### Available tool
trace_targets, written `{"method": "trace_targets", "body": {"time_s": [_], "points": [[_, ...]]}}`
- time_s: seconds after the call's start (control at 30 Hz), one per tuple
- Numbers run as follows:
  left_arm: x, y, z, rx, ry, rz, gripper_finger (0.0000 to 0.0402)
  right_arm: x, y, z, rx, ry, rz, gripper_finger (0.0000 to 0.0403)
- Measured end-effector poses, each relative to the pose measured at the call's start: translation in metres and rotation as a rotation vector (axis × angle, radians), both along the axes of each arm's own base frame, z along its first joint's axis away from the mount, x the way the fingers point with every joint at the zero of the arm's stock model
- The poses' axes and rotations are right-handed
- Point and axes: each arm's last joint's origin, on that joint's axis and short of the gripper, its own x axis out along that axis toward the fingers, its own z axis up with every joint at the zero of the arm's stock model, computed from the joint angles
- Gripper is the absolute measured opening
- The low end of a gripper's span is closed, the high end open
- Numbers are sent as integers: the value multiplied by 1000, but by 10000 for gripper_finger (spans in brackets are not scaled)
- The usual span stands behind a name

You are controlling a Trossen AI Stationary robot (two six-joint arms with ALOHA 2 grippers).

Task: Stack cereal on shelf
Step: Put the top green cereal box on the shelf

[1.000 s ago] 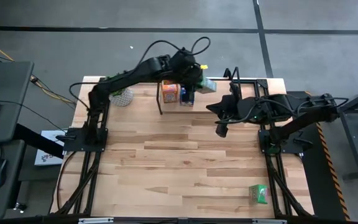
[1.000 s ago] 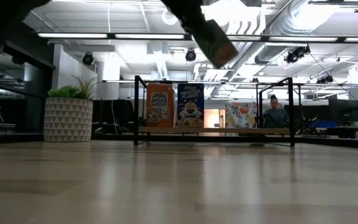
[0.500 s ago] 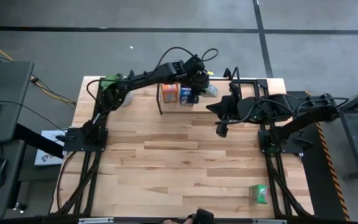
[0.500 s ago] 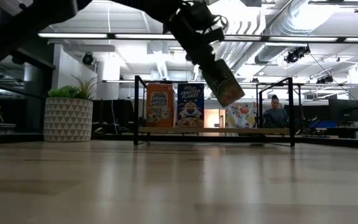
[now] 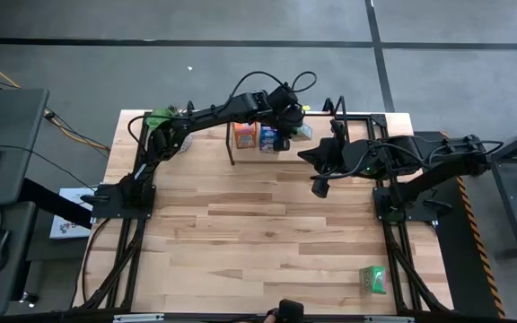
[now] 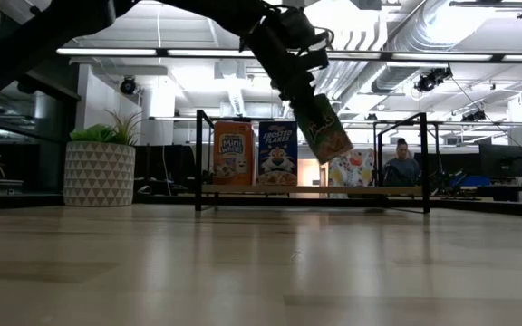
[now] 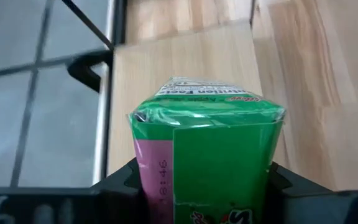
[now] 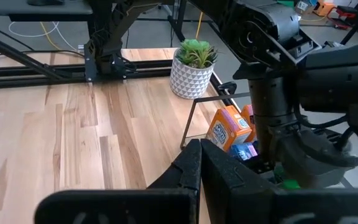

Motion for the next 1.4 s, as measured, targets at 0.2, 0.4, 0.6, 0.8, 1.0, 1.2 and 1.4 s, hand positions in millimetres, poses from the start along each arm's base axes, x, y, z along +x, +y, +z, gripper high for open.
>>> {"method": "trace_targets", "body": {"time_s": [0.2,0.4,0.6,0.8,1.0,1.2,1.4], "points": [[-3,0,-8,12,76,-6,150,0,0,1,15,-14,-9,0],[-1,-2,-7,23,62,-23,150,0,0,1,27,-20,-19,0],[4,-4,-5,41,18,-63,150,0,-1,1,34,-29,-42,0],[12,2,-24,31,23,-66,152,0,-1,1,33,-28,-42,0],[15,6,-38,26,57,-74,162,0,-1,0,27,-24,-39,0],[17,5,-40,43,54,-88,171,0,-1,0,17,-20,-35,0],[18,5,-39,72,58,-80,195,1,-1,0,18,-20,-35,0]]}}
